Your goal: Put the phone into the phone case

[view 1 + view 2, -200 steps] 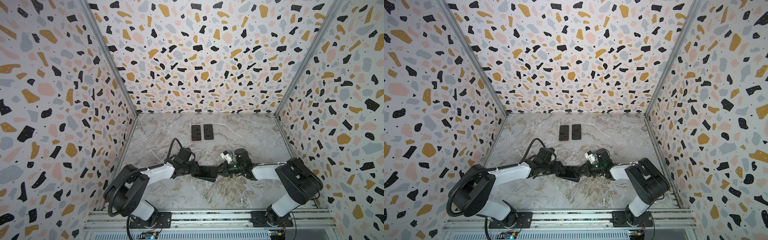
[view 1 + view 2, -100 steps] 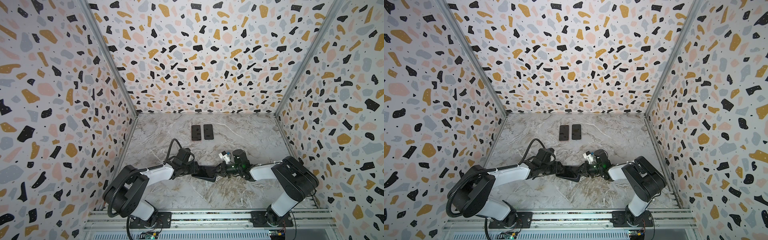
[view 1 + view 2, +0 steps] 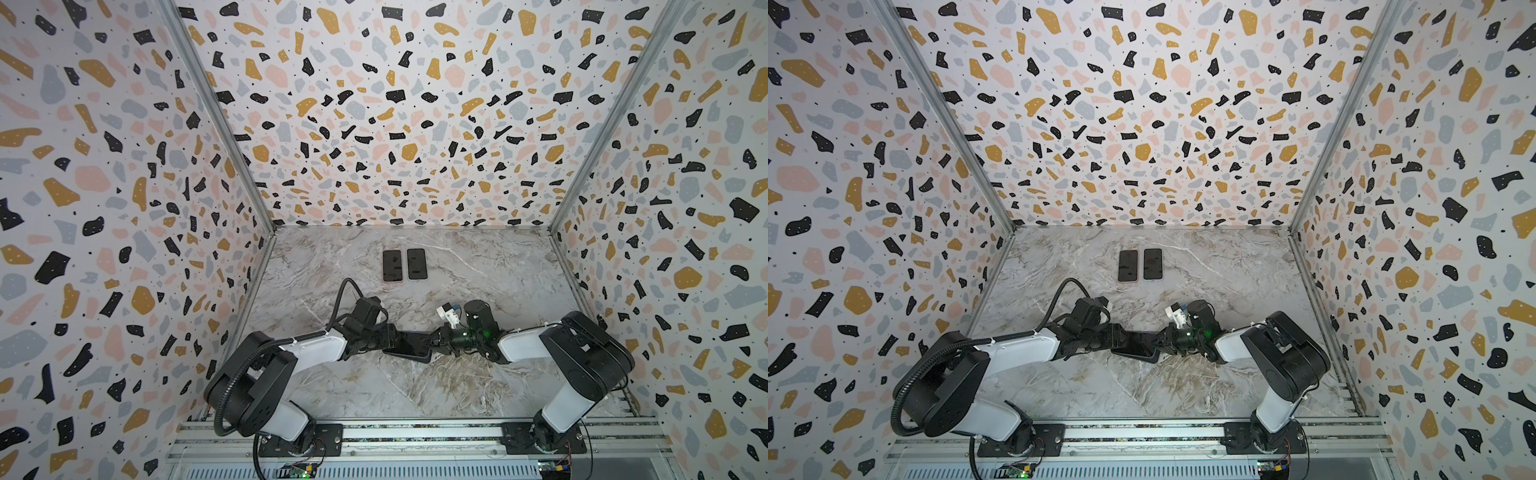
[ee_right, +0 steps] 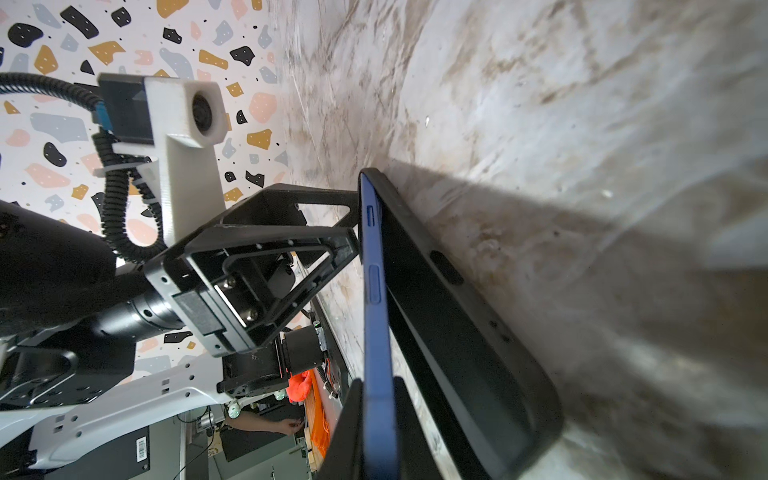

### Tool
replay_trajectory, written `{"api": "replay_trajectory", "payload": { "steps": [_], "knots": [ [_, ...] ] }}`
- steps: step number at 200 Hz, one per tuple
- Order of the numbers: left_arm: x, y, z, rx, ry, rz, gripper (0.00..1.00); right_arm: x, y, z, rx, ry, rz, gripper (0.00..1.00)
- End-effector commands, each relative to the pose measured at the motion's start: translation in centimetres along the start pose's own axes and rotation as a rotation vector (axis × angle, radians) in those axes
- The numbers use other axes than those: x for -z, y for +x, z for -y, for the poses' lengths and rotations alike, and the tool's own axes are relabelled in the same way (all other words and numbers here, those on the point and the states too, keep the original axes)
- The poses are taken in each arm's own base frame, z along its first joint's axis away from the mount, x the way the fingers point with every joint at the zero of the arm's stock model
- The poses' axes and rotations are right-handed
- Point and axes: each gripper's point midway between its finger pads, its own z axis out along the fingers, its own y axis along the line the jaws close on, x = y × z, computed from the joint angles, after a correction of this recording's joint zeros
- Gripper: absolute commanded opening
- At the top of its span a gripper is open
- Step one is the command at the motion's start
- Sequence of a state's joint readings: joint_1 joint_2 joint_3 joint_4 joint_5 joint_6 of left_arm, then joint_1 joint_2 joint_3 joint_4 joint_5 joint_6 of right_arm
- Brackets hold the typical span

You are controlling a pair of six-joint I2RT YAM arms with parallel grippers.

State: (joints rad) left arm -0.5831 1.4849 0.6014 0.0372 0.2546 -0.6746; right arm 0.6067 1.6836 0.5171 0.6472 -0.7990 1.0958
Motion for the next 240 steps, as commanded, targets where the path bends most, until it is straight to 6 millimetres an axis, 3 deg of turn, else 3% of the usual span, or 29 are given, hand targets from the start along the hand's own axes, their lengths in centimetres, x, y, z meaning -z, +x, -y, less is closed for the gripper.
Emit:
{"api": "replay_trajectory", "payload": {
  "steps": [1, 156, 240],
  "knots": [
    [0.1, 1.0, -0.4, 0.022, 0.003, -0.027, 0.62, -0.5, 1.9, 4.2, -0.117, 0.139, -0.027, 0.00],
    [0.3, 1.0, 0.2, 0.043, 0.036, -0.019, 0.62, -1.5, 2.2, 4.6, -0.116, 0.158, -0.028, 0.00],
    [-0.1, 1.3, 1.1, 0.045, 0.062, -0.024, 0.62, -3.0, 2.3, 4.6, -0.111, 0.162, -0.051, 0.00]
  ]
}}
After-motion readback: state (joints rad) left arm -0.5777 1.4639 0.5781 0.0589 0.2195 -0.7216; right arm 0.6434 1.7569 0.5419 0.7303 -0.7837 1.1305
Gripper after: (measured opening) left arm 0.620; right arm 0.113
